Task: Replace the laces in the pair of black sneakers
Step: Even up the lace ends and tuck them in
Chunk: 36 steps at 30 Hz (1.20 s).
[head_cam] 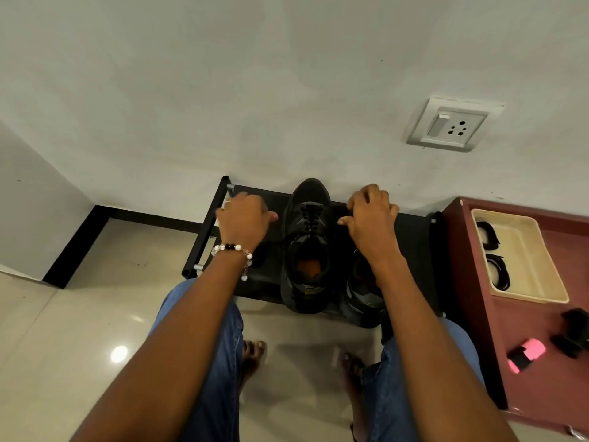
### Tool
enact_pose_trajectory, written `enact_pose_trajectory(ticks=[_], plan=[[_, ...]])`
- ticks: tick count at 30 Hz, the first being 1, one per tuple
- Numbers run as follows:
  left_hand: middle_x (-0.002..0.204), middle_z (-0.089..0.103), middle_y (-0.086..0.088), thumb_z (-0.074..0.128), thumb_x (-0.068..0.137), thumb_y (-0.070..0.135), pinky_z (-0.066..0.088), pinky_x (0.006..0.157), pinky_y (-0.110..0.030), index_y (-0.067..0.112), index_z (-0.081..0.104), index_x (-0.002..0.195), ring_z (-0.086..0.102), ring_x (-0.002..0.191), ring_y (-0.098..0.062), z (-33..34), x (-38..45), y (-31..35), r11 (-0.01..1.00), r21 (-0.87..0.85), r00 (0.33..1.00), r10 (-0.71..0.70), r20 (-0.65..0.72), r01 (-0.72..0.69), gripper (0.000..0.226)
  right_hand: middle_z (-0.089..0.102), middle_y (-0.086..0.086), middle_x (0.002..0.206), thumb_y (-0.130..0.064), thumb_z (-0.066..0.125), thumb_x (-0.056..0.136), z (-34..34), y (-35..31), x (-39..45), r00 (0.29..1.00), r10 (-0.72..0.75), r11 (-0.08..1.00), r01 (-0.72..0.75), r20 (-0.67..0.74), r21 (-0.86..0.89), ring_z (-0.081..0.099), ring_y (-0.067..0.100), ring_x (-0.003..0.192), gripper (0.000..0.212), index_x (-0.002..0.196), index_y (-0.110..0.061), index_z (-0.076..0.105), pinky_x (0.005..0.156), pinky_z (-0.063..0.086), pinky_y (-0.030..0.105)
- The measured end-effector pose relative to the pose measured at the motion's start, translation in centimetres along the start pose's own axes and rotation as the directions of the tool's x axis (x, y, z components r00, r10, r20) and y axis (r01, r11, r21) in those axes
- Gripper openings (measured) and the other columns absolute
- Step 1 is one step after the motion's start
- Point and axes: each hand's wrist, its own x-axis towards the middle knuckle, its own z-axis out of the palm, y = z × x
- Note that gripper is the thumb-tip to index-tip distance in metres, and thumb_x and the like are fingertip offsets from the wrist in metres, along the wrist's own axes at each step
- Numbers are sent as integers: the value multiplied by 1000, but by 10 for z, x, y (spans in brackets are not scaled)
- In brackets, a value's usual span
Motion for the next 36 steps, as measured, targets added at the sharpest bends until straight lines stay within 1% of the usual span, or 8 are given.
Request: enact_pose_trajectory(ticks=[2,5,13,20,23,28,31,36], plan=[[109,71,-7,70,86,28,48,97,-37,13,72,111,65,104,-23,2,1,7,958,-265,969,165,183,-113,29,53,10,126,-20,71,86,1,-6,-1,998,-53,990,57,-33,128,46,30,120,36,118,-9,60,98,37,47],[113,70,-5,71,86,27,49,97,-35,17,71,114,64,104,-20,7,-2,16,957,-213,895,266,358,-199,30,61,4,128,-24,68,89,8,-16,-5,954,-167,959,99,249,265,48,27,126,40,128,-19,60,105,32,46],[95,70,-1,69,86,33,48,94,-42,20,73,94,63,93,-19,14,-4,17,960,-151,915,271,299,-235,16,72,-4,100,-34,64,92,10,-12,-11,958,-80,978,23,274,206,57,20,108,15,103,-28,73,90,26,41],[98,63,-8,45,98,34,42,95,-48,11,65,99,62,91,-29,24,-6,19,928,159,910,277,309,-336,32,72,-5,89,-24,61,95,14,-9,-12,962,-34,991,-2,270,131,58,19,99,14,96,-26,74,94,24,42],[96,64,-13,46,99,31,51,86,-45,7,63,99,63,86,-31,23,-3,16,958,10,880,259,398,-286,29,73,1,91,-21,62,94,16,-7,-12,952,-63,977,-2,300,212,61,23,98,13,96,-18,75,99,35,40],[78,66,4,55,97,25,46,67,-16,11,73,93,61,74,-8,1,4,0,956,-254,803,267,534,-148,23,70,3,79,-21,62,95,1,13,-10,888,-123,883,-106,443,458,65,14,80,18,94,-8,75,77,49,26],[73,69,6,57,96,24,47,70,-21,16,74,84,59,69,-5,-6,3,1,857,-515,792,303,530,17,22,69,0,76,-22,59,96,-7,14,-10,843,-157,702,-271,514,658,64,8,80,21,89,-10,75,80,48,22],[84,69,3,53,98,18,48,77,-25,15,70,88,61,84,-8,-4,-3,27,495,-810,857,219,466,314,20,70,2,84,-17,56,98,-4,-8,-9,893,-95,123,-428,440,895,64,9,81,23,85,-5,70,72,50,18]])
